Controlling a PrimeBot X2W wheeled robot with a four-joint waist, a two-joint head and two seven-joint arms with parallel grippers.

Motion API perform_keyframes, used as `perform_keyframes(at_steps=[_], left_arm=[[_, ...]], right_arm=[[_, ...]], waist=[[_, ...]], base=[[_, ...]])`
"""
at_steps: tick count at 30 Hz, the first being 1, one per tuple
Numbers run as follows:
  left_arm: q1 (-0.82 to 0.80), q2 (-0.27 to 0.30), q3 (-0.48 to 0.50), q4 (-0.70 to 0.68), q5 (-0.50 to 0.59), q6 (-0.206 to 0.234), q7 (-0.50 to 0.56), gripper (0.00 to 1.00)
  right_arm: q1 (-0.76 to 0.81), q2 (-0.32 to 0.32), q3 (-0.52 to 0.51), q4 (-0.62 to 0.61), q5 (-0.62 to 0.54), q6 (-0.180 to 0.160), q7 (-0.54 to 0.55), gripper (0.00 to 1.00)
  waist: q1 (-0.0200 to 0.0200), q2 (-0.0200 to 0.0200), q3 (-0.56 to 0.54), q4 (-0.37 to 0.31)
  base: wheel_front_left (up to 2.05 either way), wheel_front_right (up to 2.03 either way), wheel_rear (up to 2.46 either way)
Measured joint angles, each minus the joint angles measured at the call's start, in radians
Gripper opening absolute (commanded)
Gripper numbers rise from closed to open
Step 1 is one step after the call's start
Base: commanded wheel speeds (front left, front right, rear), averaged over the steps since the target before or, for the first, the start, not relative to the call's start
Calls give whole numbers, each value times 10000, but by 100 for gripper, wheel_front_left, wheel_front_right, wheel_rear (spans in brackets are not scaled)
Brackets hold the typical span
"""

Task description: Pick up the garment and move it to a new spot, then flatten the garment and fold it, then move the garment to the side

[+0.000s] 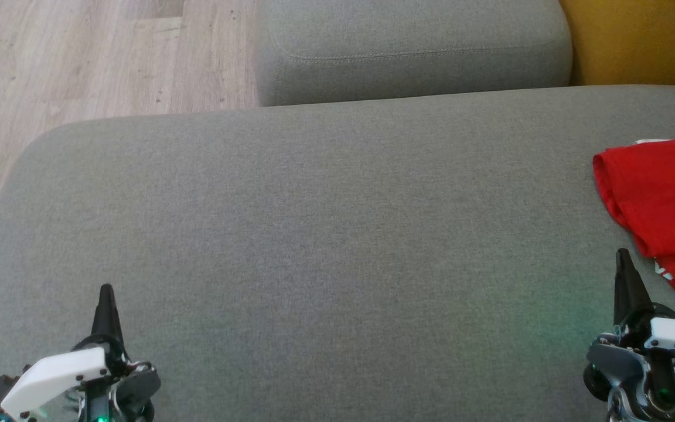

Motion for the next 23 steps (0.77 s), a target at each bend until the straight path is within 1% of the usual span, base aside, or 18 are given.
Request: perform_keyframes(at_steps=[23], left_arm=[[0,0,2,0,0,0,0,0]], right_arm=[[0,0,0,0,0,0,0,0]], waist=[[0,0,0,0]], base=[[0,0,0]])
